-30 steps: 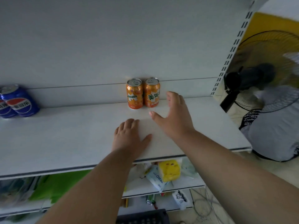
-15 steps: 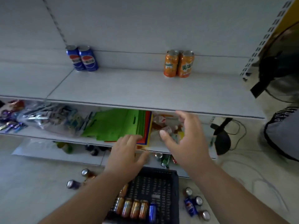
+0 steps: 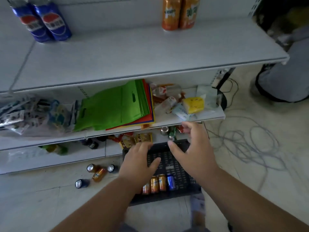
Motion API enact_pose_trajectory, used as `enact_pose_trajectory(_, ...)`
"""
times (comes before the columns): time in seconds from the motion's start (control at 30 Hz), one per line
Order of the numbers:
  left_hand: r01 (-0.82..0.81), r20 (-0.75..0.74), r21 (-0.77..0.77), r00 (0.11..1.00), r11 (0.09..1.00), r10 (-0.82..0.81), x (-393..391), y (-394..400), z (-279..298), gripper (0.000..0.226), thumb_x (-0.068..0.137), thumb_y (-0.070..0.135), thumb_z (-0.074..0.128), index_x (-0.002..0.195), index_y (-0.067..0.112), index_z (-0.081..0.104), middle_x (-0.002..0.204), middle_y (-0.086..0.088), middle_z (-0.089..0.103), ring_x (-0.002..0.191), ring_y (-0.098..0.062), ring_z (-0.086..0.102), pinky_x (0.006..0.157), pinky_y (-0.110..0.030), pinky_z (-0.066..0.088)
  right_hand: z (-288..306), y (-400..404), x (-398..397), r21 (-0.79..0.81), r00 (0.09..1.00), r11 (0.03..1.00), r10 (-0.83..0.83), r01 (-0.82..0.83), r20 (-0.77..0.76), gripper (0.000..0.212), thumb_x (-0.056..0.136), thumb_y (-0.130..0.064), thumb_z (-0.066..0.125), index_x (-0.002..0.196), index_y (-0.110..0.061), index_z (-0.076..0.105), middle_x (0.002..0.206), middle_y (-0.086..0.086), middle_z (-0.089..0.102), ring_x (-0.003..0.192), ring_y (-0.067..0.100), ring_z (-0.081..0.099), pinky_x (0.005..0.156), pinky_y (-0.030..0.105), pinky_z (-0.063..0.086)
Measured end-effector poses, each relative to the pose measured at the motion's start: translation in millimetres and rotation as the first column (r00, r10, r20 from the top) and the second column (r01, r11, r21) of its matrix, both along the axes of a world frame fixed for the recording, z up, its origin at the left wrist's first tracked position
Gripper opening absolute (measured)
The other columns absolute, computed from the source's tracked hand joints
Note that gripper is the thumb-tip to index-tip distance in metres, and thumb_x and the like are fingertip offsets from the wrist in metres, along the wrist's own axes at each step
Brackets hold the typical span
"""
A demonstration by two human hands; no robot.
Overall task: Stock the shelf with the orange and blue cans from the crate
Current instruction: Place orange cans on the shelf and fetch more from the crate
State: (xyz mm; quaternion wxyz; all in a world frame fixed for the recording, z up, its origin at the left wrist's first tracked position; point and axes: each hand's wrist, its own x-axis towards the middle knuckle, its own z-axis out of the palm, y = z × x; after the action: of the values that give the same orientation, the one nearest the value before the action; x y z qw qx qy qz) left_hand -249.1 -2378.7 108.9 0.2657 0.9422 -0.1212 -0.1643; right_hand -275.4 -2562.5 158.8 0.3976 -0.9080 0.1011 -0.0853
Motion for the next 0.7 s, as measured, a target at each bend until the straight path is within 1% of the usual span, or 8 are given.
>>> enact_pose_trajectory(0.13, 0.177, -0.117, 0.04, 0.978, 0.983, -0.171, 27, 46, -45, 0.056, 0.088, 0.049, 0.06, 0.138, 0.03, 0.041, 0.131, 0.01, 0.048, 0.119, -0.01, 0.043, 0.104, -0.036, 0.042, -48, 49, -15, 0.07, 0.971, 0.974, -0.208, 0.217, -0.115, 0.062, 0.079, -0.036, 0.075, 0.132, -0.021, 0.046, 0.121, -0.007, 0.049, 0.113, 0.005, 0.047, 0.097, 0.029, 0.044)
enact_pose_trajectory(0.23, 0.221, -0.199, 0.055, 0.958, 0.974, -0.206, 38, 58, -74, 0.056, 0.088, 0.049, 0.061, 0.137, 0.03, 0.043, 0.128, 0.009, 0.05, 0.115, -0.011, 0.047, 0.1, -0.036, 0.045, -81, 68, -27, 0.103, 0.93, 0.937, -0.311, 0.335, -0.195, 0.063, 0.079, -0.035, 0.076, 0.132, -0.021, 0.045, 0.121, -0.007, 0.05, 0.114, 0.007, 0.048, 0.098, 0.03, 0.045)
enact_pose_trajectory(0.33, 0.226, -0.26, 0.051, 0.944, 0.973, -0.206, 37, 59, -112, 0.054, 0.087, 0.049, 0.063, 0.134, 0.03, 0.046, 0.123, 0.01, 0.052, 0.11, -0.01, 0.052, 0.094, -0.034, 0.048, -118, 75, -33, 0.119, 0.905, 0.914, -0.353, 0.388, -0.239, 0.063, 0.078, -0.032, 0.077, 0.131, -0.02, 0.045, 0.118, -0.008, 0.049, 0.113, 0.008, 0.049, 0.096, 0.026, 0.044)
enact_pose_trajectory(0.4, 0.181, -0.295, 0.035, 0.941, 0.983, -0.163, 34, 57, -144, 0.05, 0.086, 0.048, 0.064, 0.13, 0.031, 0.047, 0.12, 0.01, 0.053, 0.107, -0.01, 0.054, 0.091, -0.036, 0.051, -150, 74, -27, 0.126, 0.901, 0.915, -0.341, 0.384, -0.268, 0.064, 0.078, -0.032, 0.077, 0.131, -0.02, 0.045, 0.119, -0.008, 0.049, 0.114, 0.008, 0.048, 0.096, 0.024, 0.041)
enact_pose_trajectory(0.53, 0.003, -0.382, 0.051, 0.924, 0.999, 0.017, 26, 57, -238, 0.033, 0.089, 0.043, 0.061, 0.118, 0.032, 0.051, 0.11, 0.015, 0.054, 0.101, -0.008, 0.056, 0.086, -0.033, 0.051, -245, 70, -8, 0.138, 0.903, 0.926, -0.295, 0.35, -0.312, 0.062, 0.078, -0.034, 0.075, 0.131, -0.02, 0.045, 0.119, -0.008, 0.049, 0.114, 0.009, 0.048, 0.098, 0.028, 0.042)
enact_pose_trajectory(0.63, -0.108, -0.417, 0.087, 0.899, 0.99, 0.135, 24, 57, -327, 0.031, 0.085, 0.047, 0.057, 0.113, 0.033, 0.053, 0.108, 0.013, 0.058, 0.097, -0.01, 0.058, 0.084, -0.04, 0.055, -332, 72, 2, 0.132, 0.907, 0.943, -0.244, 0.304, -0.343, 0.064, 0.079, -0.036, 0.074, 0.133, -0.022, 0.043, 0.121, -0.011, 0.046, 0.115, 0.005, 0.046, 0.101, 0.03, 0.043)
enact_pose_trajectory(0.67, -0.135, -0.42, 0.094, 0.893, 0.986, 0.163, 25, 57, -359, 0.034, 0.084, 0.048, 0.056, 0.114, 0.032, 0.053, 0.11, 0.01, 0.058, 0.099, -0.012, 0.058, 0.086, -0.043, 0.054, -362, 73, 4, 0.131, 0.906, 0.947, -0.23, 0.292, -0.355, 0.065, 0.079, -0.036, 0.074, 0.134, -0.023, 0.043, 0.123, -0.011, 0.047, 0.115, 0.004, 0.046, 0.101, 0.03, 0.043)
enact_pose_trajectory(0.7, -0.155, -0.426, 0.119, 0.884, 0.981, 0.192, 26, 57, -390, 0.039, 0.085, 0.046, 0.057, 0.12, 0.029, 0.051, 0.114, 0.006, 0.055, 0.103, -0.015, 0.055, 0.09, -0.043, 0.052, -392, 76, 6, 0.133, 0.903, 0.949, -0.22, 0.285, -0.368, 0.066, 0.079, -0.037, 0.075, 0.135, -0.023, 0.042, 0.124, -0.01, 0.047, 0.115, 0.004, 0.046, 0.101, 0.03, 0.043)
